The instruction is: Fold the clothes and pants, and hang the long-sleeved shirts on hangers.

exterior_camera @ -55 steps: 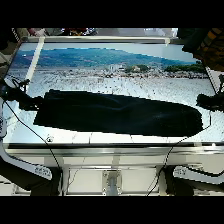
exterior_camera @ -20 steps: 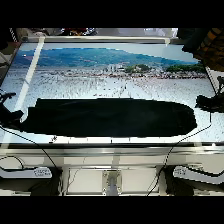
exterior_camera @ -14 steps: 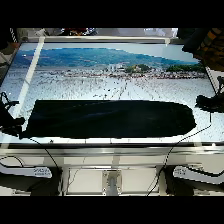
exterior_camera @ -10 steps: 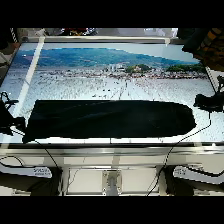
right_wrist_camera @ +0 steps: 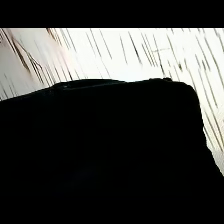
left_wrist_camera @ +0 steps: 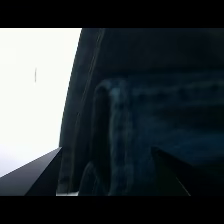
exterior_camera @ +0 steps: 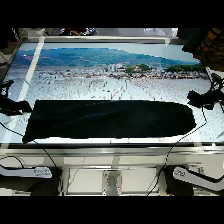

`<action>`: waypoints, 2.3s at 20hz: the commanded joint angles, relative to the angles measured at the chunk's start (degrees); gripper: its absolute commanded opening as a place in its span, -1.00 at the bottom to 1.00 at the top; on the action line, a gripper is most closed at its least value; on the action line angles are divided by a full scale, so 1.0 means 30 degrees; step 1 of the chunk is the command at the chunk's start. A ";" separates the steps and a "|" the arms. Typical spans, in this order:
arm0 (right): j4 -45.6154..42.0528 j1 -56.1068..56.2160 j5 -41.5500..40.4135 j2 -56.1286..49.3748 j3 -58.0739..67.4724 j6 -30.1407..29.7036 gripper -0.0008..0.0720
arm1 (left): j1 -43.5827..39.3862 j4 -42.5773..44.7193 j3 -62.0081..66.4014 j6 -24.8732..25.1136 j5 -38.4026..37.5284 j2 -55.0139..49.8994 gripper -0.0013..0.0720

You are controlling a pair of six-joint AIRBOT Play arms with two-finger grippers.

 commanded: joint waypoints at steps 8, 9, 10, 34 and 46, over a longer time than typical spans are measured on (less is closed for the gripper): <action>-0.3606 0.1545 0.0153 0.6229 -0.2208 0.2222 -0.95 | 0.0007 -0.3796 0.0044 0.0765 0.1290 -0.2856 -0.04; -0.3621 0.1545 0.0189 0.6309 -0.2208 0.2229 -0.95 | 0.0022 -0.3796 0.0051 0.0758 0.1093 -0.2841 -0.04; -0.3614 0.1545 0.0240 0.6309 -0.2215 0.2229 -0.95 | 0.0066 -0.3723 0.0051 0.0736 0.0750 -0.2812 -0.04; -0.3621 0.1545 0.0342 0.6302 -0.2208 0.2222 -0.94 | -0.0058 0.0299 0.1406 -0.2849 -0.1486 -0.3045 -0.03; -0.3606 0.1545 0.0313 0.6302 -0.2208 0.2229 -0.94 | -0.0474 -0.1129 0.1399 -0.1880 -0.0335 -0.4080 -0.91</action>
